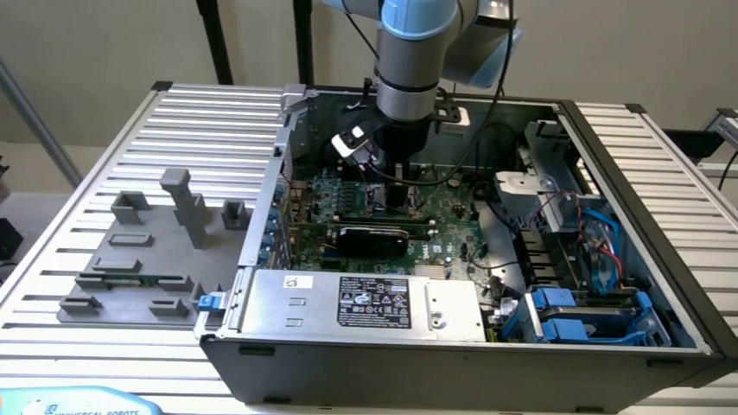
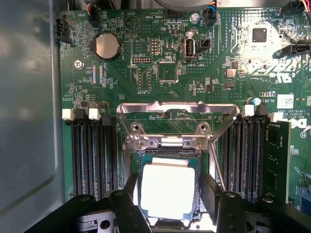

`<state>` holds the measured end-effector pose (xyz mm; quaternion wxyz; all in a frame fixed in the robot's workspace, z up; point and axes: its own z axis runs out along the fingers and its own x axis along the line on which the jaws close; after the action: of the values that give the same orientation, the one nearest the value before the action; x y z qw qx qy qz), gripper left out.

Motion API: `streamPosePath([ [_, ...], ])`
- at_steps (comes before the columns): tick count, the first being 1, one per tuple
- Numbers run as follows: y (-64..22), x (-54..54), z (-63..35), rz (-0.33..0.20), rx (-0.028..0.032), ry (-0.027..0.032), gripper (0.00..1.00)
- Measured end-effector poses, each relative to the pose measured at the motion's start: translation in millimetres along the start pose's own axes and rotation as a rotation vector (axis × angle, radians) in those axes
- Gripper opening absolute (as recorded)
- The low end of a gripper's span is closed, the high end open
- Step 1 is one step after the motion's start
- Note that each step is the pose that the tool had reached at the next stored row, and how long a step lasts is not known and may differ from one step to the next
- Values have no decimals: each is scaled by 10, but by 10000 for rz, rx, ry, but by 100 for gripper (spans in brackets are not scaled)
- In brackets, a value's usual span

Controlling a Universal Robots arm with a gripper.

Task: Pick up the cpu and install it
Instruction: 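Place the cpu into insertion slot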

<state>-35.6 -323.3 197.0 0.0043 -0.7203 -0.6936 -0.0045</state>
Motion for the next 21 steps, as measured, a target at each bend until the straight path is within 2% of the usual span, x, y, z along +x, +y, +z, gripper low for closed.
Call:
streamPosePath([
  [2,0,0,-1,0,3,-16,60],
  [3,0,0,-1,0,3,-20,55],
  [12,0,1,-3,1,1,-22,55],
  [21,0,2,-48,1,1,-19,55],
])
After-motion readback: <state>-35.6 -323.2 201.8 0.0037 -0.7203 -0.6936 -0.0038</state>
